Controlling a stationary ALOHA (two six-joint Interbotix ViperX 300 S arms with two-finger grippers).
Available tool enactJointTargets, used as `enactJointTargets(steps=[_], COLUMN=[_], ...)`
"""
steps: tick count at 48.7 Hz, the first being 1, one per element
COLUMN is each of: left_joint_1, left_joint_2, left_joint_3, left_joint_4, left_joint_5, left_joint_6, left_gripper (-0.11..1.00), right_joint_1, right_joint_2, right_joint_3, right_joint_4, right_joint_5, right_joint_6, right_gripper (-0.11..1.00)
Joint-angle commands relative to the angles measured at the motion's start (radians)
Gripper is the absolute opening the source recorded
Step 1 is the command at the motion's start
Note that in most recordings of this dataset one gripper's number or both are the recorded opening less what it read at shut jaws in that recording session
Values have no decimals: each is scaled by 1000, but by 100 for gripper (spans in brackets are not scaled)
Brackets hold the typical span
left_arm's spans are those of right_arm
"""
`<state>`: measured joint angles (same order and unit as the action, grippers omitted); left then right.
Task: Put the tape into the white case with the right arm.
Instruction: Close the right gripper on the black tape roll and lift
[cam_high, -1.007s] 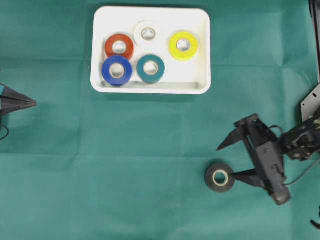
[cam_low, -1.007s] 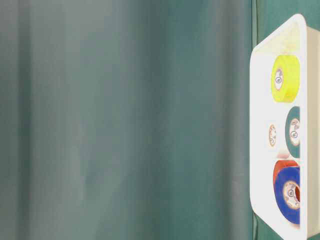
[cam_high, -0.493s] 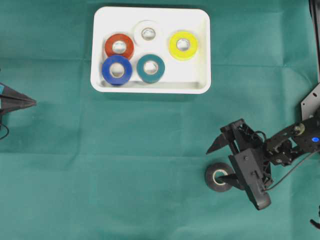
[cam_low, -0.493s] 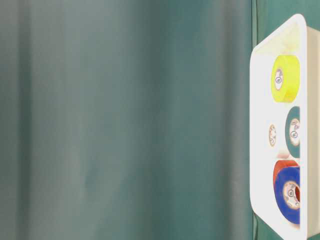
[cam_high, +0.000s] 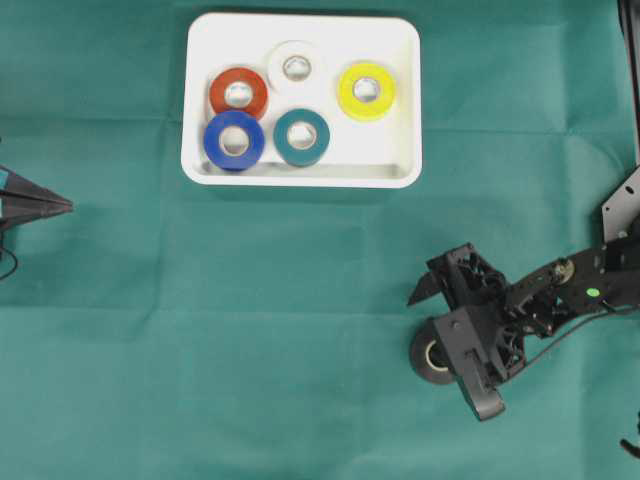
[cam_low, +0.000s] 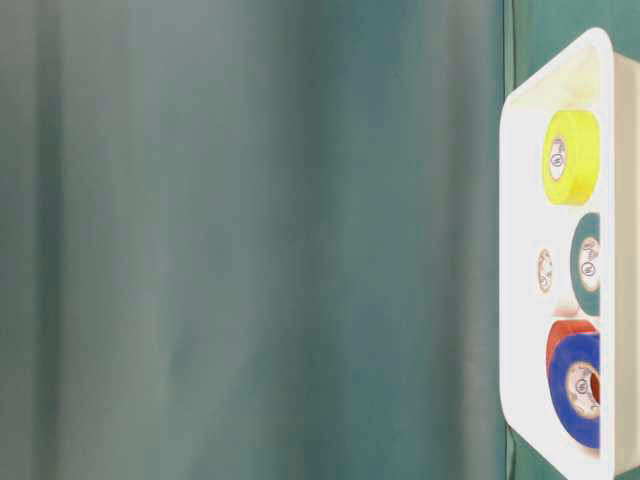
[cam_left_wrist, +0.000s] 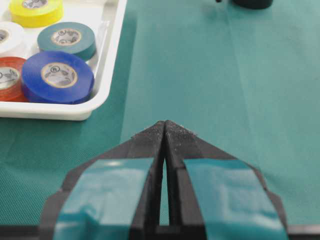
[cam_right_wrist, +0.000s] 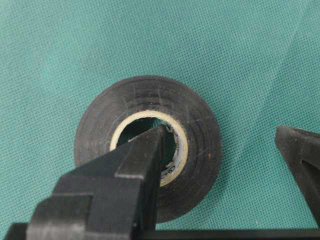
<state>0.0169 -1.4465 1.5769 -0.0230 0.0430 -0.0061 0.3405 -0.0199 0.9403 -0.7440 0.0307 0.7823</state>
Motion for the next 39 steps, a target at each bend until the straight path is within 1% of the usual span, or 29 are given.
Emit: enactJointTargets(steps=[1,5,8,10,14,18,21,39], left_joint_1=[2,2,2,2,2,2,2,2], left_joint_2=[8,9,8,9,9,9,8,8], left_joint_3=[-12,-14,-14,-14,-12,-12,-14,-14], left_joint_4=[0,-2,-2,0,0,-2,-2,-2], left_joint_5=[-5,-5,-5,-5,-5,-5,-5,-5], left_joint_6=[2,0,2,2,2,2,2,2], left_gripper=[0,0,0,0,0,0,0,0], right_joint_1=[3,3,3,5,5,5,5,5], right_joint_2=[-8,-8,-8,-8,-8,-8,-9,-15], right_joint_3=[-17,-18,-18,-18,-18,-18,-18,-23], right_joint_4=[-2,-2,-2,0,2,2,2,3], right_joint_5=[2,2,-3,-3,-8,-9,-9,-20], right_joint_6=[-2,-2,-2,0,2,2,0,3], right_gripper=[68,66,61,52,28,8,0,0])
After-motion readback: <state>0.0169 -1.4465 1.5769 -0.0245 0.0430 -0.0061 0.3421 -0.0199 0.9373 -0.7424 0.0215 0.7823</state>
